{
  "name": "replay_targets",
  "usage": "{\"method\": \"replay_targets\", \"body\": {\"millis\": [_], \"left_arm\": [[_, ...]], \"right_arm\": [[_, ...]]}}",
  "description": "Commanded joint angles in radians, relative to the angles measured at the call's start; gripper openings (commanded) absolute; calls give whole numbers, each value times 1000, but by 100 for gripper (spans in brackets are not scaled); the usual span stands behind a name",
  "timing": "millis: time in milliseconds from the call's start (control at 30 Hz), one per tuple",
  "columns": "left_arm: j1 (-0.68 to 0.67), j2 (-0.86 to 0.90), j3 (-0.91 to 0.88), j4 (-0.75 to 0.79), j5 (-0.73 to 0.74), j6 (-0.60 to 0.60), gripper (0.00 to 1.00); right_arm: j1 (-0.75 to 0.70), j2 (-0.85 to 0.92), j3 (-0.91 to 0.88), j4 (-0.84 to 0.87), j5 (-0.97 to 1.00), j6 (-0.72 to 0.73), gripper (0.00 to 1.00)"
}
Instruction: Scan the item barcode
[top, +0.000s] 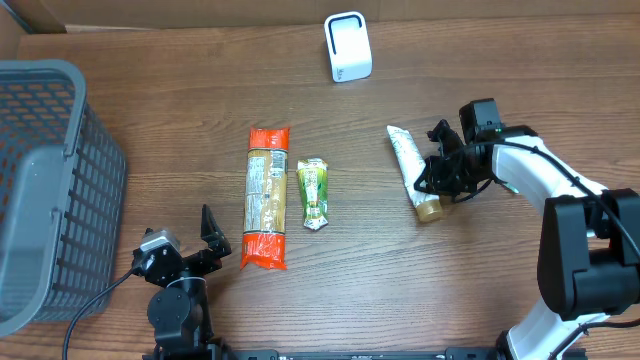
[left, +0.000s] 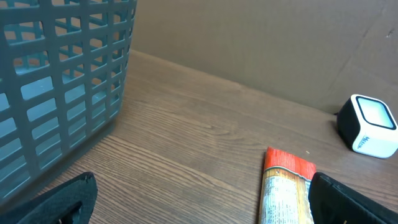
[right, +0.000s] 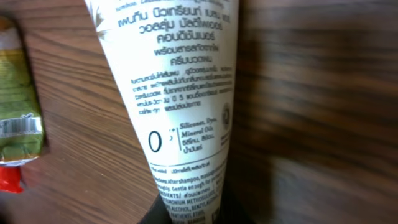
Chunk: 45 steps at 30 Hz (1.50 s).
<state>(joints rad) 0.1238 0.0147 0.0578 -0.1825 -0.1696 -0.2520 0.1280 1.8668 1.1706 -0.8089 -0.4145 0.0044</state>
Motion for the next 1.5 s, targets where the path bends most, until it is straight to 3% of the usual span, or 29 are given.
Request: {"method": "replay_targets", "body": {"millis": [0,200,400,567,700,733,800,900,967,1133,1300,1467], "left_arm": [[-6,-10,-1,0,-14,16,100],[-6,-10,-1,0,-14,16,100],[-6,-10,-1,0,-14,16,100],[-6,-10,-1,0,-14,16,100],[-6,-10,-1,0,-14,16,100],[-6,-10,-1,0,-14,16,100],[-6,-10,-1,0,-14,16,100],[-6,-10,-1,0,-14,16,99],[-6,-10,-1,0,-14,16,99],[-6,-10,-1,0,-14,16,100],[-6,-10,-1,0,-14,16,100],[-6,-10,-1,0,-14,16,100]], "right_arm": [[27,-86,84,-44,221,139,4],[176,-154,97,-98,644,288,4],[447,-76,92,-125,1090,428,4],[618,50,92,-109,1246,468,4],[682,132,92,-102,1247,468,4],[694,146,92,-103,1242,467,6],[718,156,92,-106,1201,466,22],[754,153,100,-114,1121,460,60],[773,153,117,-129,1061,460,68],[791,144,183,-187,951,481,76],[740,79,360,-325,922,482,93],[599,0,460,-360,716,305,97]]}}
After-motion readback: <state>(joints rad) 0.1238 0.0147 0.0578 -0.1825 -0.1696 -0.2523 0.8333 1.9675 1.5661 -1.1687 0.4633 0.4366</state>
